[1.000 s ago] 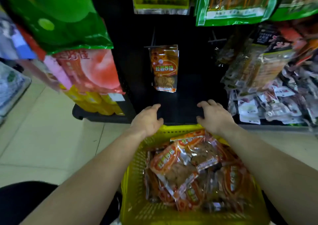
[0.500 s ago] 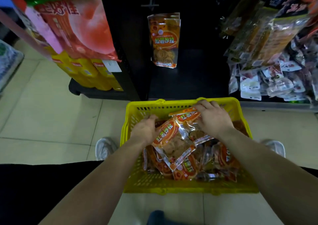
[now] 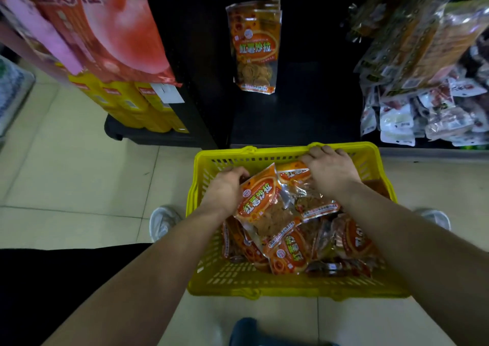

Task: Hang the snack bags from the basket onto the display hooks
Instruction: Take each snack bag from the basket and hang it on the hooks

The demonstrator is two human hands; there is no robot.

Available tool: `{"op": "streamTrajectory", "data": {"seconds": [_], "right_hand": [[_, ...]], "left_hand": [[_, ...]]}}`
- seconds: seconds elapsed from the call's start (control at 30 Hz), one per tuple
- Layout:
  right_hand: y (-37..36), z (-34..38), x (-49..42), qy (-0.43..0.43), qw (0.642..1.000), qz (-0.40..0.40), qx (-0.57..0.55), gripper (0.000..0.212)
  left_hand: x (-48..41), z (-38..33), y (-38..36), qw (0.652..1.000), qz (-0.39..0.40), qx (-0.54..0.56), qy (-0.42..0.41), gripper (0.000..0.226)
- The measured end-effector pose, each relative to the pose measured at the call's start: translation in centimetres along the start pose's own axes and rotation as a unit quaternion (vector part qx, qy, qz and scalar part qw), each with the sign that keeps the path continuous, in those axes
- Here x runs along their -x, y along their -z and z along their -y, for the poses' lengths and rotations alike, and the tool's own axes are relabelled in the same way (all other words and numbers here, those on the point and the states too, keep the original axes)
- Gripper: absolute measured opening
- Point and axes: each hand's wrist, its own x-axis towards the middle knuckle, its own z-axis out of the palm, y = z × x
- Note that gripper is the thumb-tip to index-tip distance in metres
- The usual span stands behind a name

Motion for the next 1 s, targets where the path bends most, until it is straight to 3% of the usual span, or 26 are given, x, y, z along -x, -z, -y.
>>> {"op": "streamTrajectory", "data": {"seconds": [0.2, 0.4, 0.63, 0.87, 1.0], "right_hand": [[0.8, 0.1, 0.1, 0.001, 0.999, 0.003, 0.054, 0.047], [4.6, -0.4, 1.9, -0.03, 0.992, -0.006, -0.12, 0.028], [12.0, -2.9, 6.3, 0.001, 0.977, 0.036, -0.21, 0.017], [18.4, -3.0, 10.6, 0.053, 0.978, -0.061, -0.192, 0.014], [19.0, -2.3, 12.3, 0.053, 0.956, -0.122, -0.26, 0.009]], "left_hand": [[1.3, 0.1, 2.3, 0.999, -0.01, -0.028, -0.014, 0.032], [2.3, -0.2, 5.8, 0.999, -0.029, -0.016, 0.002, 0.028], [5.0, -2.5, 12.4, 0.995, -0.084, -0.029, -0.043, 0.027], [7.5, -4.8, 16.9, 0.981, -0.132, 0.086, -0.11, 0.02], [8.3, -6.9, 16.7, 0.962, -0.135, 0.179, -0.155, 0.015]]}}
